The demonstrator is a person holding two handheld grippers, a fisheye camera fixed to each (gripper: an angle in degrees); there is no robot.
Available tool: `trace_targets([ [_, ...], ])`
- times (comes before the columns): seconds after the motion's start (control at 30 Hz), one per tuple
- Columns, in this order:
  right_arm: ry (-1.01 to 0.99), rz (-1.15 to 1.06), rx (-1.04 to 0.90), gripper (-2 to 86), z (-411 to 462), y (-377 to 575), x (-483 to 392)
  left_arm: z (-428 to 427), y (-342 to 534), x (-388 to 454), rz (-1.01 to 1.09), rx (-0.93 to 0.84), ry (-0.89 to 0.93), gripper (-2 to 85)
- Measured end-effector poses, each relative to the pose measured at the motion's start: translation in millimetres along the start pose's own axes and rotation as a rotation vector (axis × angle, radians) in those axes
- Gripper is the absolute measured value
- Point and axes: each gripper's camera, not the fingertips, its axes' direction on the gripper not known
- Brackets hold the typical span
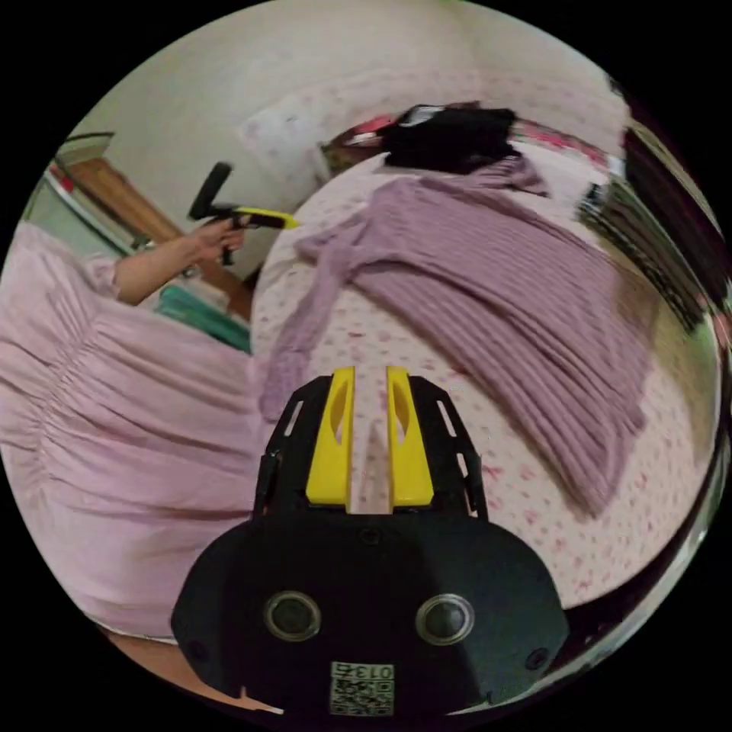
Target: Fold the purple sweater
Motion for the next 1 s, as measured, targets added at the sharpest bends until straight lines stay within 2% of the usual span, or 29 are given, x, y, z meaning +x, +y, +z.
trace_targets([
  [0.13,-0.083,-0.165,-0.177,9.8,75.8,-43.5,-65.2,37.1,-9.8,24.5,0.042,-0.091,-0.027,-0.1],
  [0.23,-0.05,-0.246,-0.331,6.7,116.9,-55.8,-88.3,54.9,-14.9,38.6,0.079,-0.141,-0.076,-0.2],
  [0.33,0.067,-0.29,-0.38,4.0,125.3,-77.8,-99.3,62.8,-18.3,44.9,0.084,-0.154,-0.091,-0.2],
  [0.47,0.149,-0.244,-0.218,3.2,72.7,-108.2,-79.1,69.8,-23.7,50.2,0.065,-0.162,-0.089,-0.3],
  [0.63,0.546,-0.053,0.044,2.6,-28.6,-136.6,-12.6,76.7,-28.3,57.5,0.06,-0.165,-0.077,-0.3],
  [0.7,0.634,0.026,0.101,2.5,-48.9,-144.8,14.4,79.3,-30.4,59.8,0.06,-0.17,-0.069,-0.3],
  [0.83,0.719,0.082,0.126,2.2,-56.0,-175.1,59.7,85.7,-35.8,65.0,0.057,-0.18,-0.054,-0.3],
  [1.0,0.792,-0.045,0.083,2.3,-19.2,-250.8,85.1,92.4,-39.8,69.4,0.038,-0.185,-0.031,-0.3],
])
